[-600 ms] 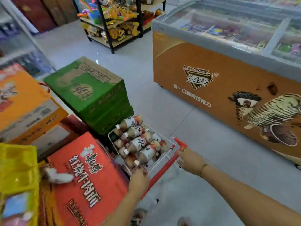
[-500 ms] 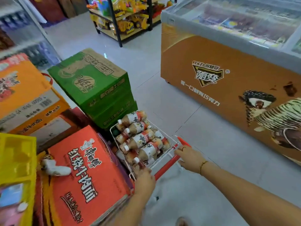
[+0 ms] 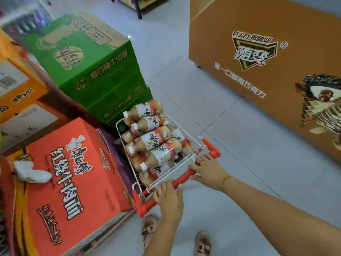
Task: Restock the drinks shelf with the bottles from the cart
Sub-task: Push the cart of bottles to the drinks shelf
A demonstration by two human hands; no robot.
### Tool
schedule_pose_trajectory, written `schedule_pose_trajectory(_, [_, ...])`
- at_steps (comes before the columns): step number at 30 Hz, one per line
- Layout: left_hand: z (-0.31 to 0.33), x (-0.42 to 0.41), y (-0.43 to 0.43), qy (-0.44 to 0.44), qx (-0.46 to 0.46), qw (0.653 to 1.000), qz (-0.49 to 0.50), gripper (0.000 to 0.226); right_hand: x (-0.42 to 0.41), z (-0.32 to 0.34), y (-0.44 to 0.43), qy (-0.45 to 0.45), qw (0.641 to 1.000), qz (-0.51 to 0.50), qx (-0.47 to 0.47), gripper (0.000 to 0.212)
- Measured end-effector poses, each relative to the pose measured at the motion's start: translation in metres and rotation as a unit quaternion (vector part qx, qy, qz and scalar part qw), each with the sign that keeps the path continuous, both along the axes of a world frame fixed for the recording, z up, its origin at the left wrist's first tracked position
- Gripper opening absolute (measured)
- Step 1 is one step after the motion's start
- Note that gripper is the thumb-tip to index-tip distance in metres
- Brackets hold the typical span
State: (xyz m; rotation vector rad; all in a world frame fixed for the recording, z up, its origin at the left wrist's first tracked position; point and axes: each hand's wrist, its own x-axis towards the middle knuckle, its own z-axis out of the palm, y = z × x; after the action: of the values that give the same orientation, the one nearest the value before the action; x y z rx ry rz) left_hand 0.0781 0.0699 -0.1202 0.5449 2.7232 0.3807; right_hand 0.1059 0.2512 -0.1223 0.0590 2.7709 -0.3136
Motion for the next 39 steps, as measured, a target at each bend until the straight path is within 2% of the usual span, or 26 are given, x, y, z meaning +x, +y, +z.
schedule_pose_trajectory(3, [-0.008, 0.003, -0.001, -0.015, -0.024, 1.0, -0.006, 0.041, 0.015, -0.007, -0.003, 0.071, 0.997, -0.036, 0.003, 0.047])
schedule_pose_trajectory(5, [-0.014, 0.006, -0.001, -0.022, -0.026, 0.999, -0.015, 0.045, 0.025, -0.011, -0.002, 0.087, 0.995, -0.055, -0.003, 0.038])
schedule_pose_trajectory(8, [-0.017, 0.011, 0.006, 0.016, -0.014, 0.999, -0.039, 0.045, 0.039, -0.015, 0.005, 0.093, 0.993, -0.073, -0.008, 0.036])
schedule_pose_trajectory(10, [-0.017, 0.012, 0.013, 0.021, 0.006, 0.998, -0.056, 0.032, 0.046, -0.014, 0.012, 0.071, 0.993, -0.092, -0.015, 0.041])
schedule_pose_trajectory(11, [-0.016, 0.011, 0.018, 0.003, 0.015, 0.998, -0.064, 0.032, 0.049, -0.013, 0.017, 0.047, 0.994, -0.099, -0.025, 0.046])
schedule_pose_trajectory(14, [-0.007, 0.005, 0.043, -0.068, 0.021, 0.994, -0.085, 0.058, 0.053, -0.014, 0.038, 0.04, 0.992, -0.117, -0.039, 0.064])
schedule_pose_trajectory(15, [-0.007, -0.001, 0.05, -0.08, 0.024, 0.992, -0.098, 0.059, 0.052, -0.015, 0.048, 0.043, 0.991, -0.122, -0.037, 0.066])
schedule_pose_trajectory(18, [-0.01, -0.037, 0.066, -0.105, 0.052, 0.987, -0.11, 0.033, 0.045, -0.012, 0.081, 0.03, 0.99, -0.132, -0.04, 0.074])
schedule_pose_trajectory(22, [-0.013, -0.079, 0.082, -0.084, 0.054, 0.991, -0.085, 0.034, 0.026, -0.003, 0.123, 0.005, 0.991, -0.134, -0.028, 0.085])
schedule_pose_trajectory(28, [-0.009, -0.105, 0.146, -0.066, 0.024, 0.983, -0.173, 0.036, -0.012, 0.002, 0.194, -0.03, 0.99, -0.132, -0.036, 0.065])
schedule_pose_trajectory(31, [-0.006, -0.113, 0.19, -0.049, 0.023, 0.985, -0.163, 0.036, -0.038, 0.006, 0.245, -0.061, 0.989, -0.127, -0.046, 0.046])
schedule_pose_trajectory(33, [-0.009, -0.119, 0.221, -0.034, 0.013, 0.989, -0.141, 0.034, -0.059, 0.01, 0.279, -0.078, 0.99, -0.107, -0.046, 0.049])
schedule_pose_trajectory(39, [-0.013, -0.153, 0.297, -0.006, -0.028, 0.992, -0.12, 0.038, -0.116, 0.013, 0.361, -0.084, 0.992, -0.086, -0.049, 0.033])
